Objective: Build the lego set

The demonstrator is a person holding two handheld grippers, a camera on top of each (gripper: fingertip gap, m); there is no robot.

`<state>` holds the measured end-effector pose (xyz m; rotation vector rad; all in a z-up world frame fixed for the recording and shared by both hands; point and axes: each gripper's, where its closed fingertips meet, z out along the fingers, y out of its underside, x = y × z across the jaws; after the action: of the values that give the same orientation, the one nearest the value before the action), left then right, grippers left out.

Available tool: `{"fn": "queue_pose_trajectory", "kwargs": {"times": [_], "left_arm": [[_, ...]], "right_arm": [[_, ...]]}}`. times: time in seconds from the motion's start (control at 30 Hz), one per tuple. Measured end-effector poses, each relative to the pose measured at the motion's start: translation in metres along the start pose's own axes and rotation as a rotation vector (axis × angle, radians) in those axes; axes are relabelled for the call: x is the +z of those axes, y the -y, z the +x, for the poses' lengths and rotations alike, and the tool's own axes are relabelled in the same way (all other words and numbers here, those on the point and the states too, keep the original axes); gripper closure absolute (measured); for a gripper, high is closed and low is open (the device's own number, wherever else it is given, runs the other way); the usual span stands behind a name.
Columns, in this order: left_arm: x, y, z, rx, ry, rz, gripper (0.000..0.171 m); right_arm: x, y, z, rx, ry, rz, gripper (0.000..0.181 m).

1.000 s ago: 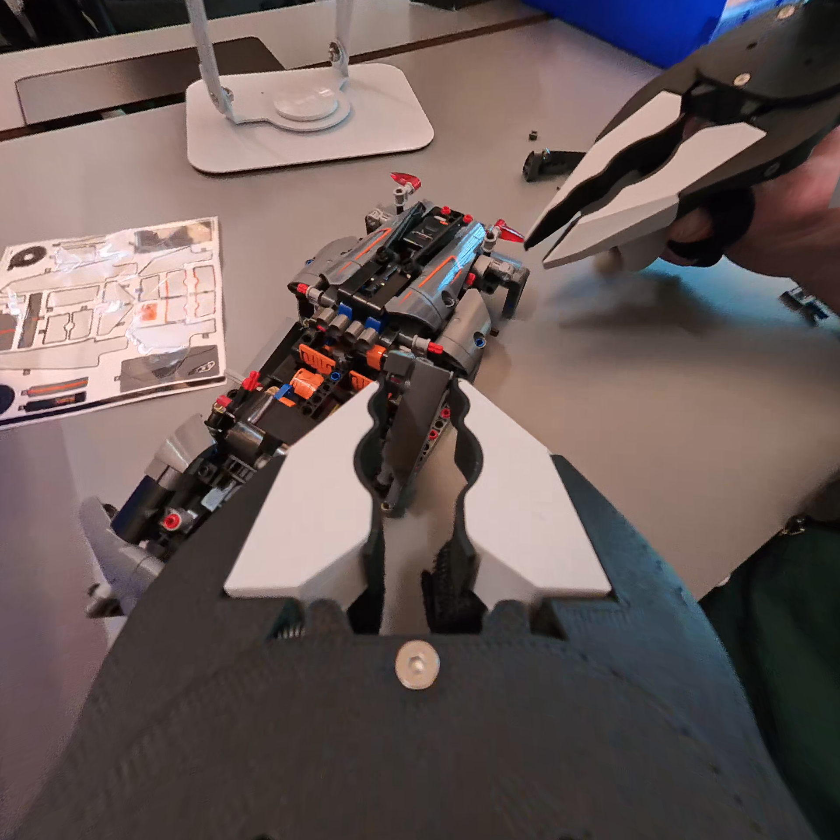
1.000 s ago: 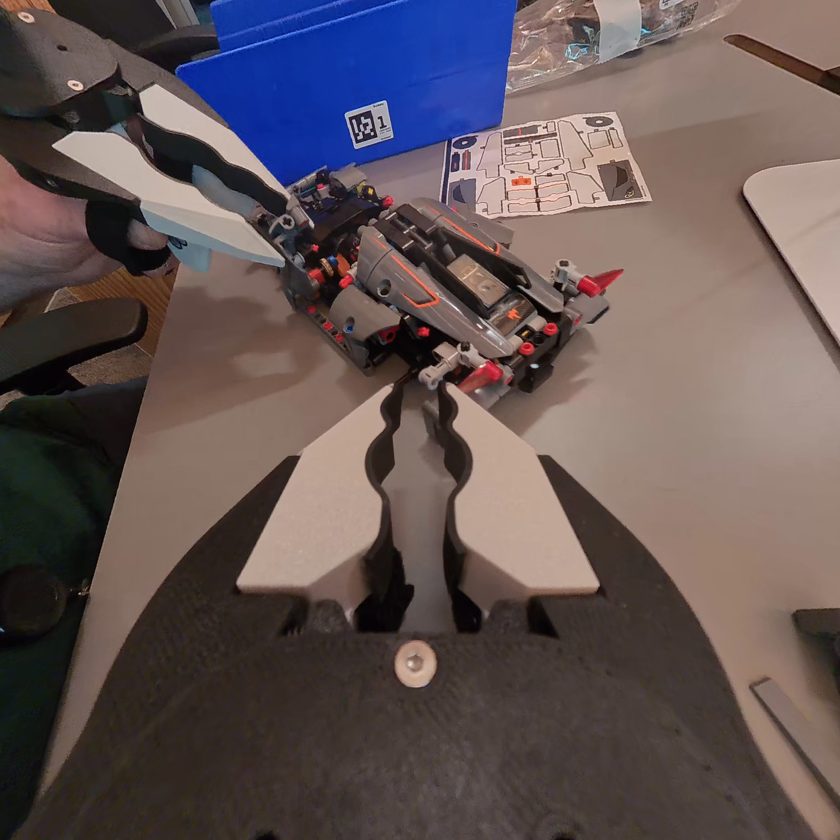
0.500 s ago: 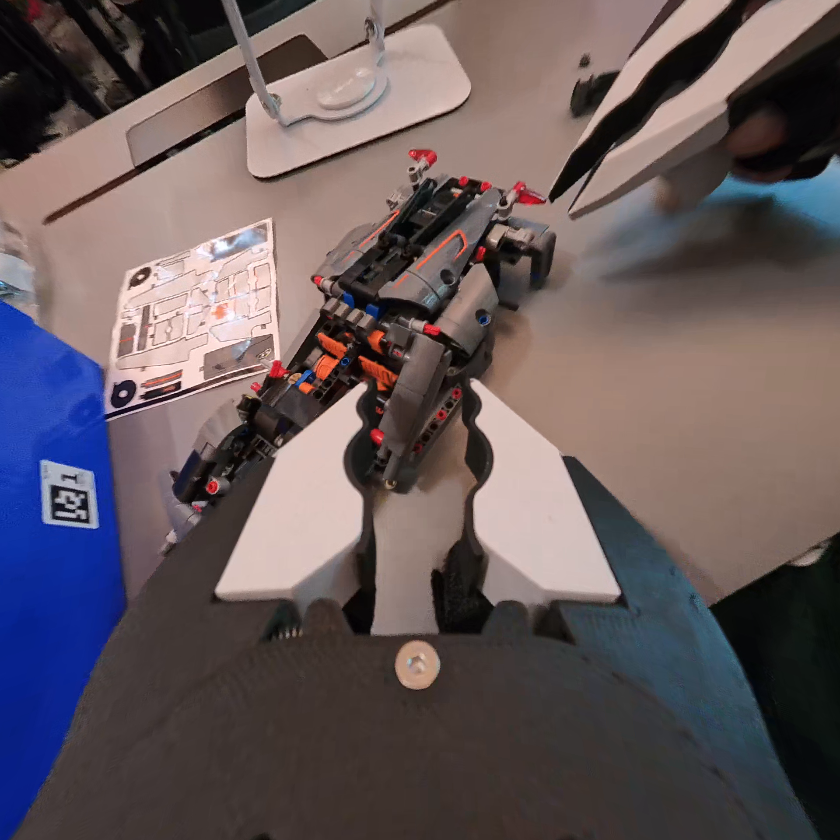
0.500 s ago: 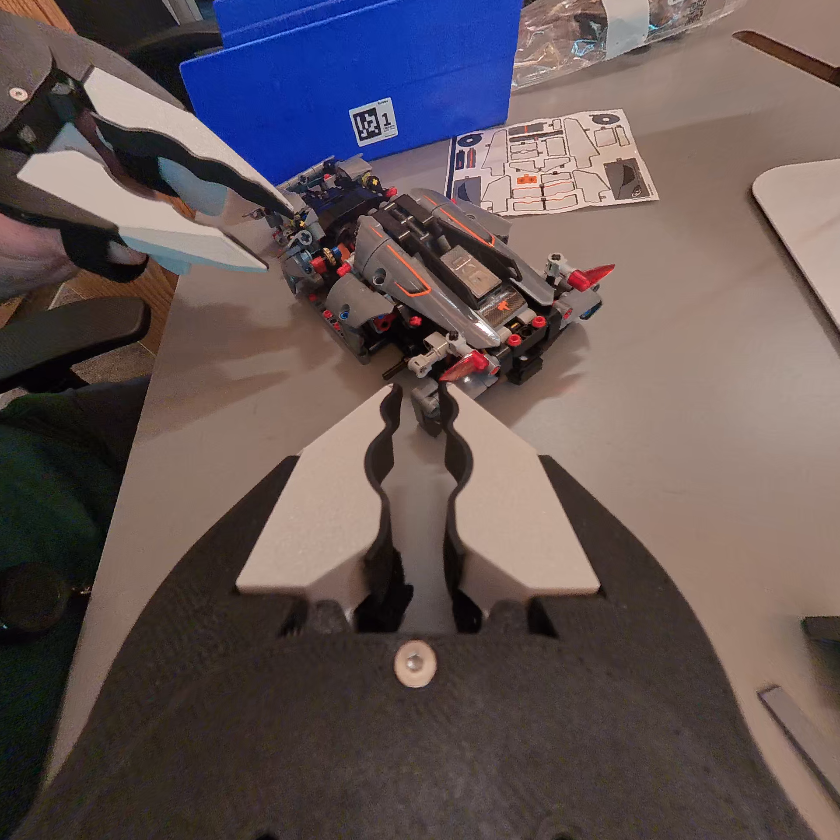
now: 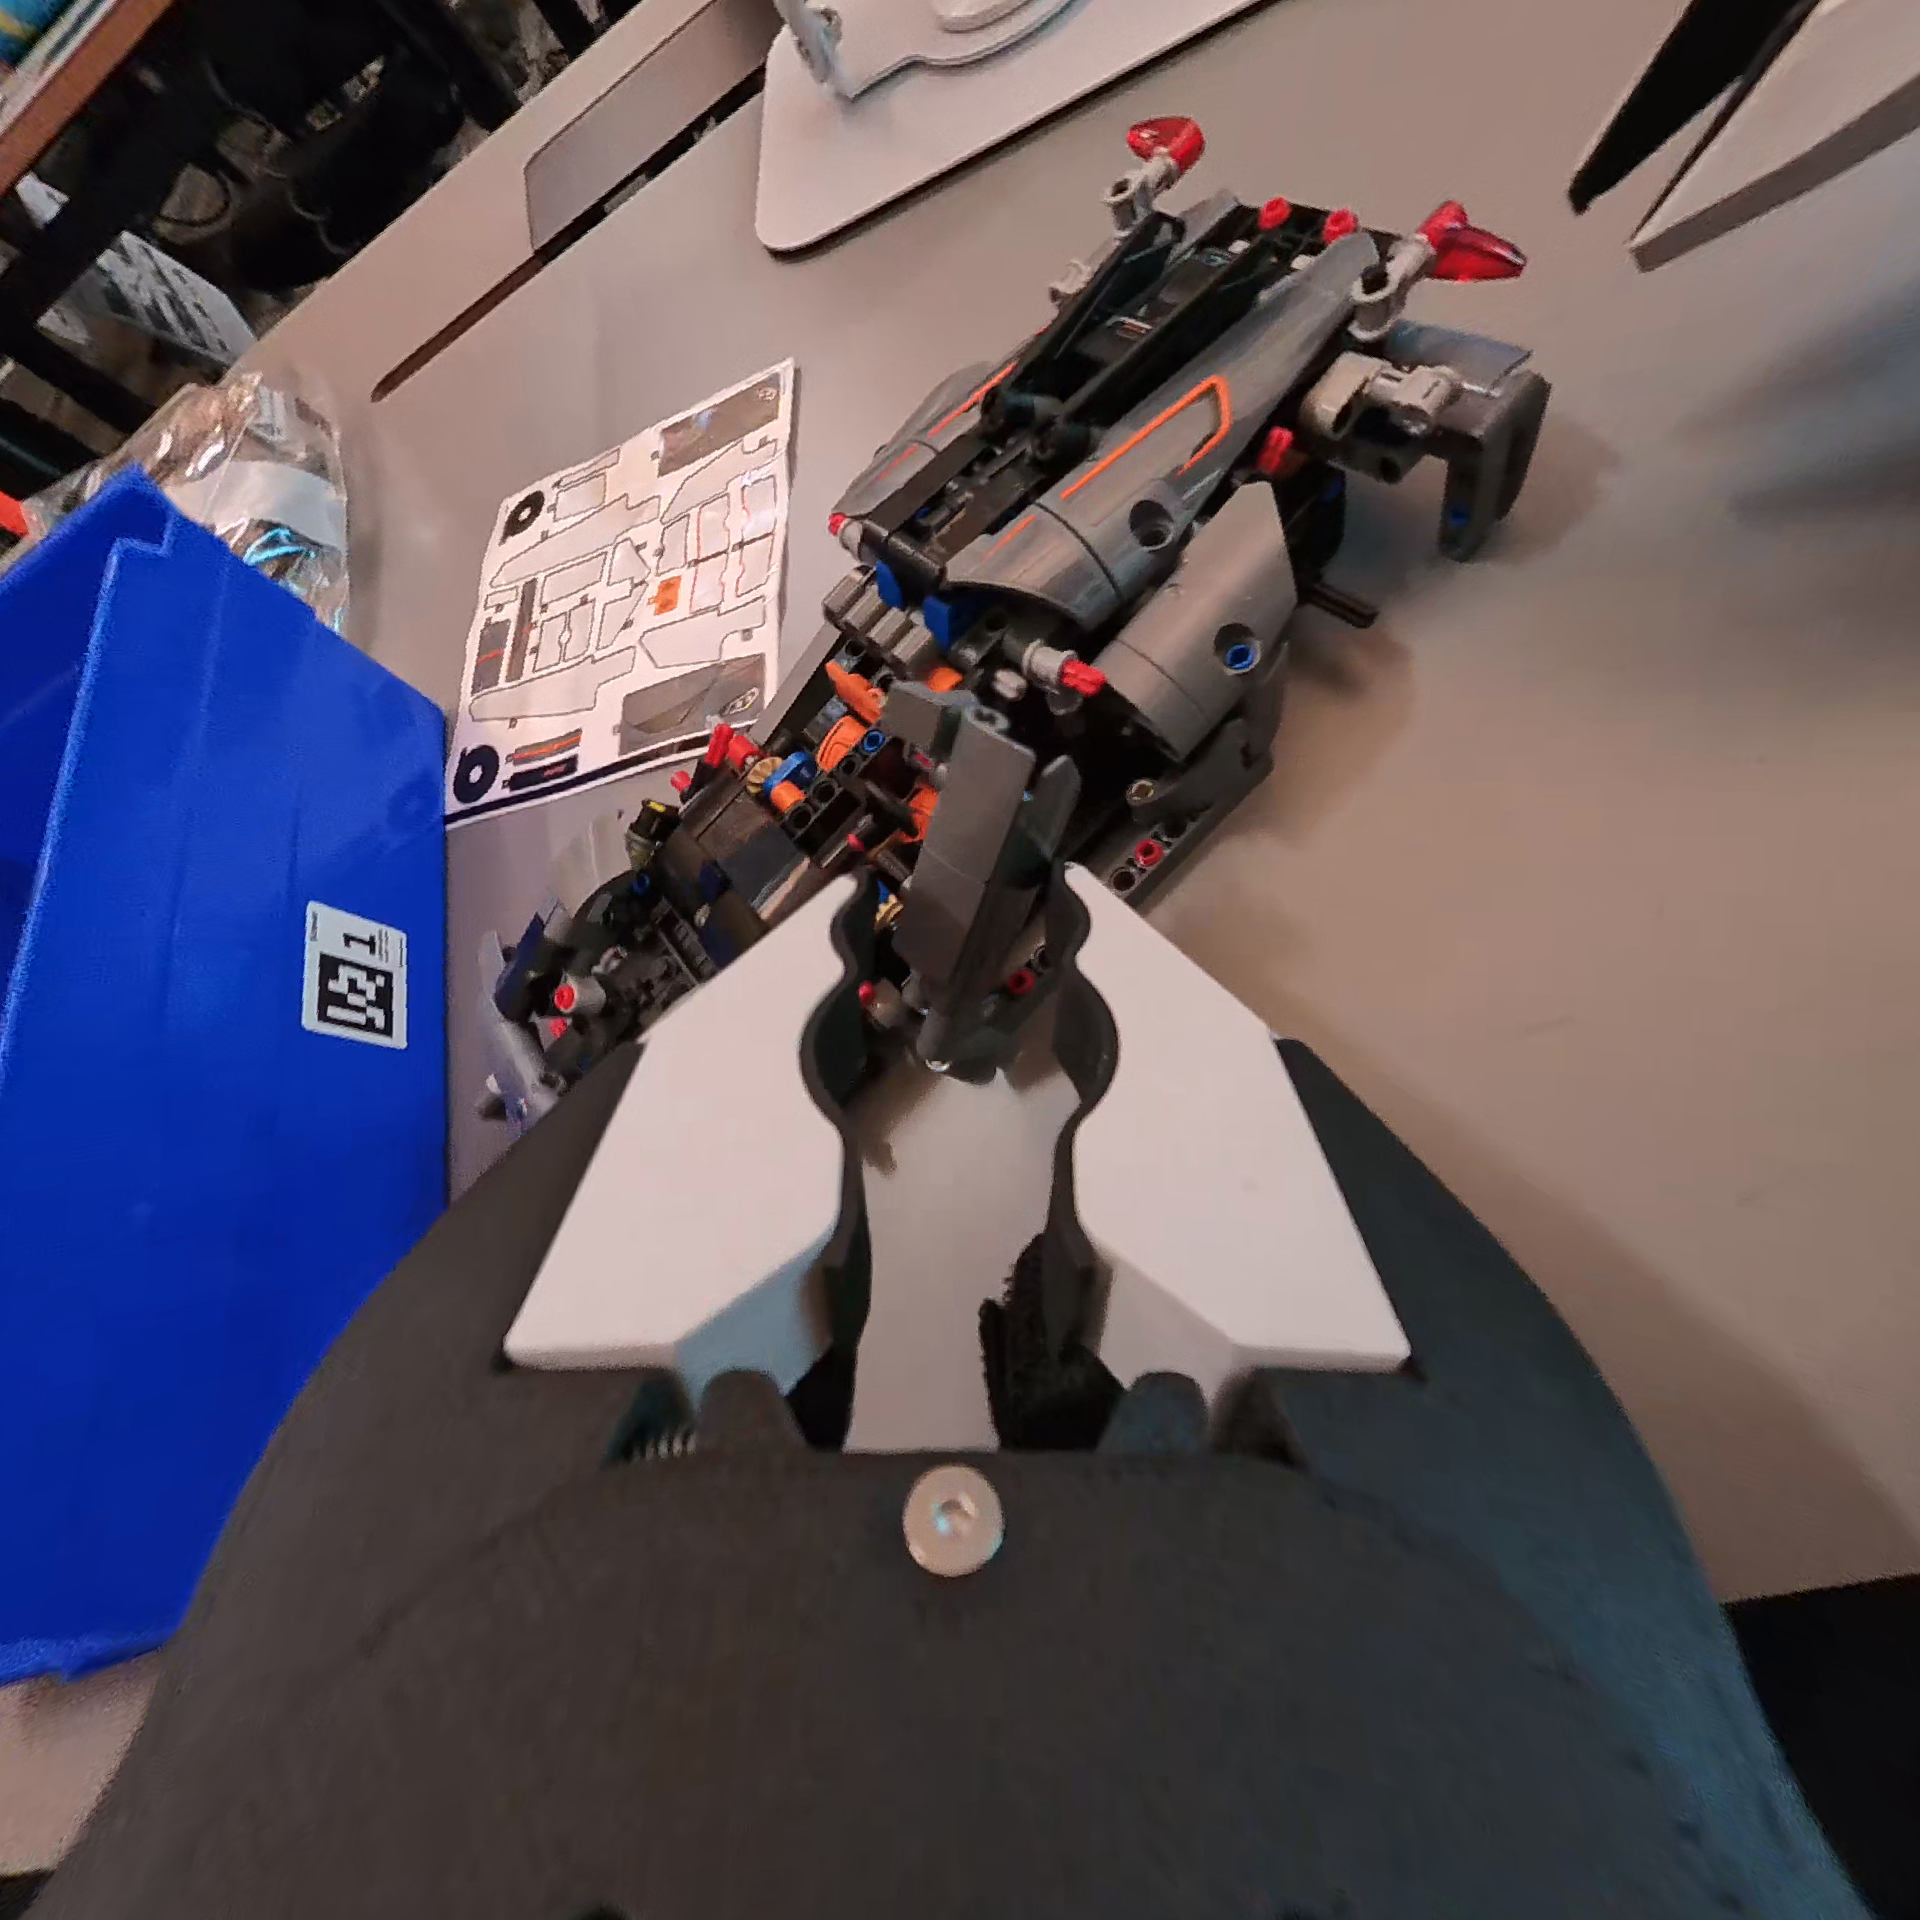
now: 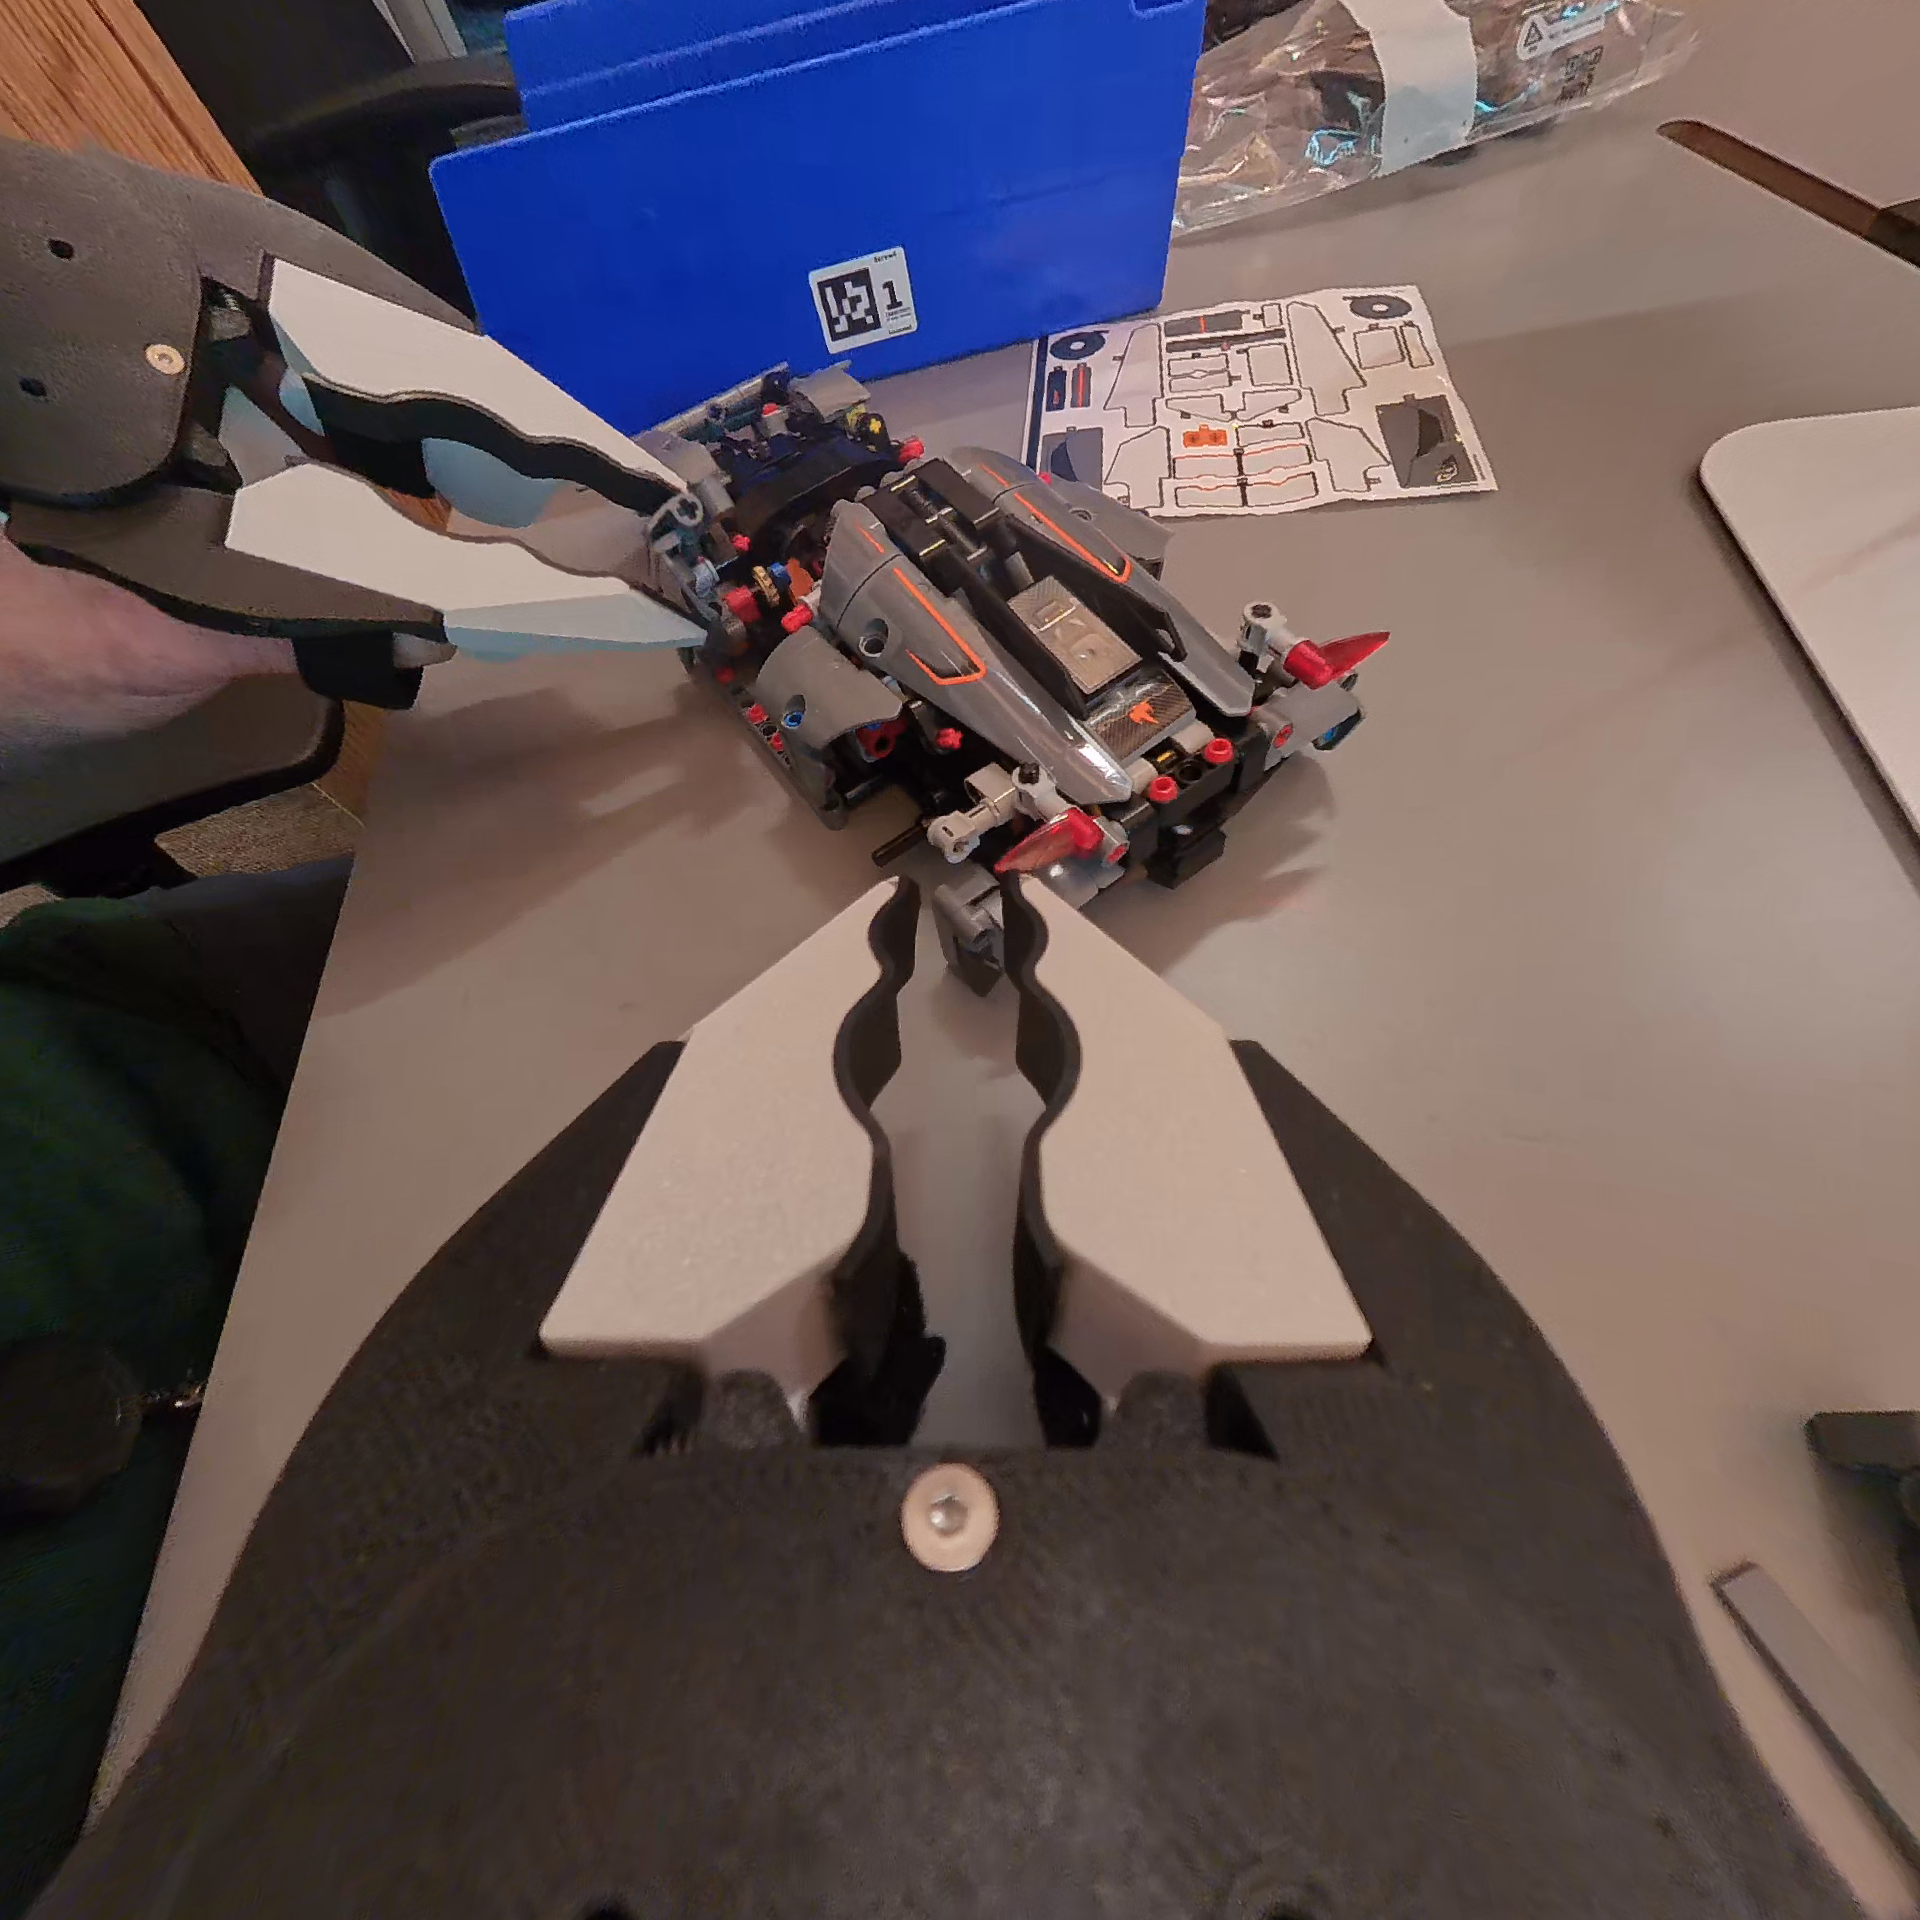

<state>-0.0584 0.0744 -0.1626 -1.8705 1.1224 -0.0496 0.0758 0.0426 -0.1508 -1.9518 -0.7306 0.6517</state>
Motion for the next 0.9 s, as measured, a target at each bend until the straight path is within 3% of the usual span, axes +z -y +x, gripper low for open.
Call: {"fn": "queue_pose_trajectory", "kwargs": {"times": [0.17,0.47,0.9], "left_arm": [[-0.004,-0.009,-0.010,-0.122,0.003,0.010,0.144],[-0.008,-0.014,-0.020,-0.407,-0.116,0.111,0.143],[-0.009,-0.018,-0.024,-0.681,-0.266,0.211,0.139]], "right_arm": [[0.001,0.000,-0.003,-0.009,0.004,-0.002,0.167],[0.002,-0.001,-0.003,-0.012,0.002,-0.010,0.167],[0.002,-0.001,-0.003,-0.011,0.005,-0.011,0.167]]}}
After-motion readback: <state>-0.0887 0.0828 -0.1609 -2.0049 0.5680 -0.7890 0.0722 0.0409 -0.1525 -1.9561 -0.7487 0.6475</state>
